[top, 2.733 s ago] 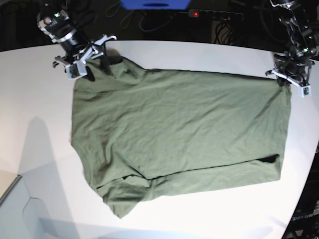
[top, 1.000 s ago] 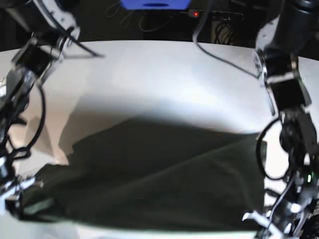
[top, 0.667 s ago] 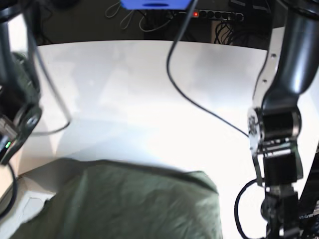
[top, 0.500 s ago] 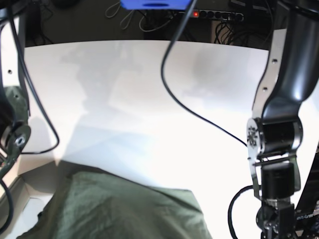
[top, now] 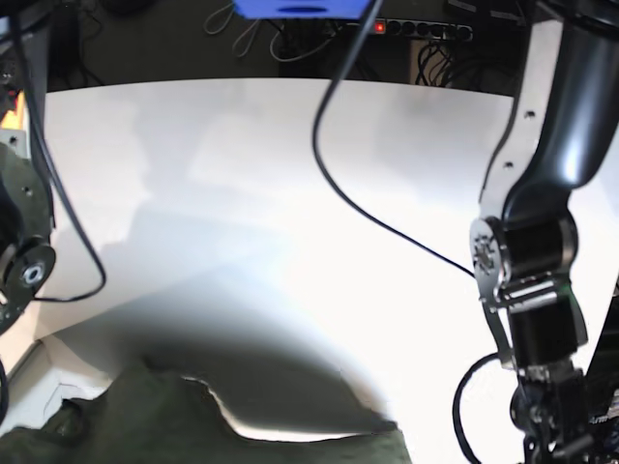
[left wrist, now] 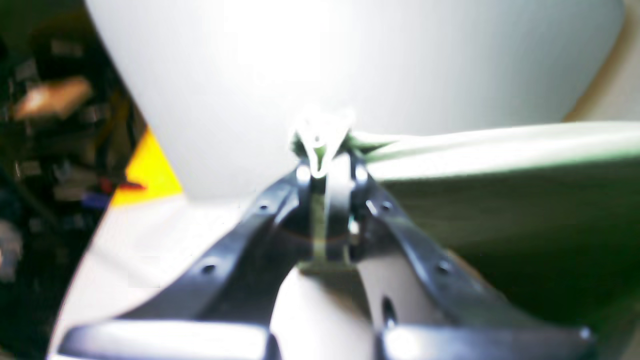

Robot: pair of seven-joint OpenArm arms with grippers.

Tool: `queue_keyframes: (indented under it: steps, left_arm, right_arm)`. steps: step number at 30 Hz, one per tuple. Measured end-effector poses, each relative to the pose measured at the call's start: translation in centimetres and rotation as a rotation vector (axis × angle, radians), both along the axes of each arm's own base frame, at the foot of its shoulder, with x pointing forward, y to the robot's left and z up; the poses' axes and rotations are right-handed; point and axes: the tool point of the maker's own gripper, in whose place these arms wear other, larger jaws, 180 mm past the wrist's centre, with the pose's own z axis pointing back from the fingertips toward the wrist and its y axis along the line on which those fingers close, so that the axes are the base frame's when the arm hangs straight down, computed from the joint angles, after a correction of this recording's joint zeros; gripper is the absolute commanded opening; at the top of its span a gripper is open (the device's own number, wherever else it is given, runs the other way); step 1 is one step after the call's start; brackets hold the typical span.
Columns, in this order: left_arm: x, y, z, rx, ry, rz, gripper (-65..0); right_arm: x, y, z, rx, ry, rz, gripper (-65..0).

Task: Layout the t-shirt on the table in an organized manner, then fold the t-shirt properly
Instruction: 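Lift the t-shirt by its shoulders with both grippers and swing it, then lower the t-shirt onto the table, holding the shoulders with both grippers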

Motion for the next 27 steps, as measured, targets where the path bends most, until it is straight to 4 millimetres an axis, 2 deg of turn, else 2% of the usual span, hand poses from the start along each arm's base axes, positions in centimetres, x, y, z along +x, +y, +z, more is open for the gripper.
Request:
queue_keyframes:
  steps: [2, 5, 7, 10, 12, 16, 18, 21, 23, 25, 27]
  left_arm:
    - [-1.2, 0.3, -1.6, -0.015, 0.024, 0.004, -65.0]
    - [-3.6, 1.7, -5.2, 0.004, 0.078, 0.041, -65.0]
    - [-5.3, 2.5, -8.1, 0.028, 0.123, 0.077, -65.0]
    - [-8.5, 3.0, -12.1, 0.073, 0.198, 0.095, -65.0]
    - [-10.4, 3.4, -14.7, 0.095, 0.249, 0.112, -65.0]
    - [-15.0, 3.5, -20.8, 0.130, 0.386, 0.105, -65.0]
    - [-17.7, 3.4, -24.3, 0.145, 0.465, 0.099, -65.0]
    - [-21.7, 3.6, -29.1, 0.158, 0.585, 0.095, -65.0]
    - [-23.3, 3.7, -30.9, 0.158, 0.633, 0.094, -65.0]
    - [-24.1, 4.1, -31.4, 0.137, 0.646, 0.105, -65.0]
    - [-25.1, 5.6, -31.4, 0.125, 0.645, 0.146, -65.0]
  right_arm:
    - [-1.6, 0.0, -1.2, -0.027, 0.009, -0.019, -65.0]
    - [-4.0, 0.8, -5.5, -0.062, 0.067, -0.038, -65.0]
    - [-5.6, 3.0, -9.7, -0.095, 0.126, -0.021, -65.0]
    - [-8.7, 6.1, -14.7, -0.118, 0.182, 0.015, -65.0]
    - [-10.8, 7.6, -17.1, -0.130, 0.208, 0.035, -65.0]
    - [-14.6, 9.8, -23.5, -0.082, 0.330, 0.077, -65.0]
    - [-16.6, 10.1, -25.5, -0.049, 0.364, 0.089, -65.0]
    - [-19.1, 9.1, -27.9, -0.004, 0.422, 0.062, -65.0]
    - [-20.7, 9.2, -29.2, 0.029, 0.444, 0.074, -65.0]
    - [-22.4, 9.1, -30.7, 0.047, 0.486, 0.077, -65.0]
    - [-24.1, 9.0, -32.5, 0.056, 0.548, 0.072, -65.0]
